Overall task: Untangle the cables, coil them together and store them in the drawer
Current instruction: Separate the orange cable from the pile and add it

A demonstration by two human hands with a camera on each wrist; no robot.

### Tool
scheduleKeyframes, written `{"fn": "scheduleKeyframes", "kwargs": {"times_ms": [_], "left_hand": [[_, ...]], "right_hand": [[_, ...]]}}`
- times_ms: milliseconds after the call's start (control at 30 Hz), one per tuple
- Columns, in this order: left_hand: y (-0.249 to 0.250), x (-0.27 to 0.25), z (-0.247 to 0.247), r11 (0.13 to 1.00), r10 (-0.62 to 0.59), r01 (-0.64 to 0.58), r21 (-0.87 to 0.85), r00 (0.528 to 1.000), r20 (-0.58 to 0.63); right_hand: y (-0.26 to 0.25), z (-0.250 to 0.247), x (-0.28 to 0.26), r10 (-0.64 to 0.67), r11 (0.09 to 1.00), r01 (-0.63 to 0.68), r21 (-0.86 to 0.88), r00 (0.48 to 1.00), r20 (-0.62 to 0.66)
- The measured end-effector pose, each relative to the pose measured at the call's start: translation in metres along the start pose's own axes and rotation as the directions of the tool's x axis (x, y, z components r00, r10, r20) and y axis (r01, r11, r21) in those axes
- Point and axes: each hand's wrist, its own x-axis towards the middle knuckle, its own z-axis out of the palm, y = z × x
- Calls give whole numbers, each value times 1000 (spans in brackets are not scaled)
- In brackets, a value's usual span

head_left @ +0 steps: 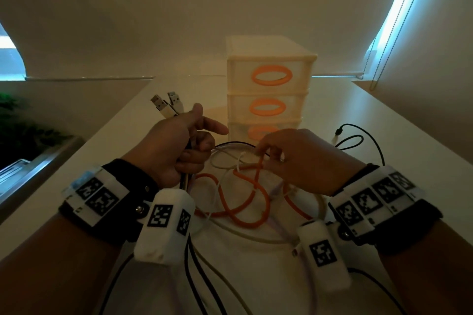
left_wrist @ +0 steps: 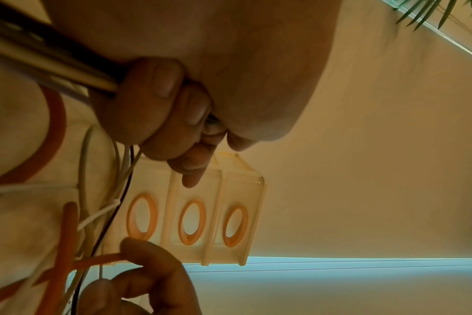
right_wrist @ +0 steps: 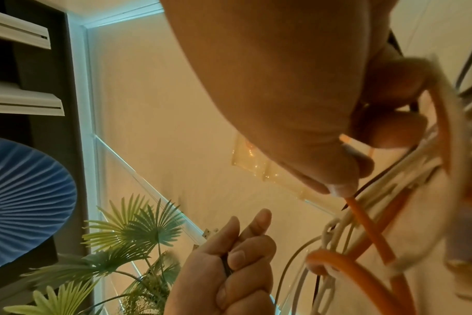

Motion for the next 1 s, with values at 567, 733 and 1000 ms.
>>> {"fn": "scheduleKeyframes", "kwargs": {"times_ms": [567,733,1000], "left_hand": [[-4,2,0,1000,19,-19,-2,1000,-12],[-6,3,0,1000,26,-26,4,1000,-15],[-6,3,-1,999,31,-31,12,999,-10]], "right_hand": [[17,-32,-16,103,984,-149,-101,926,-364],[30,-27,-18,168,974,-200,-107,953,-253],[-4,-18,-20,-243,933,322,163,895,-375]]}}
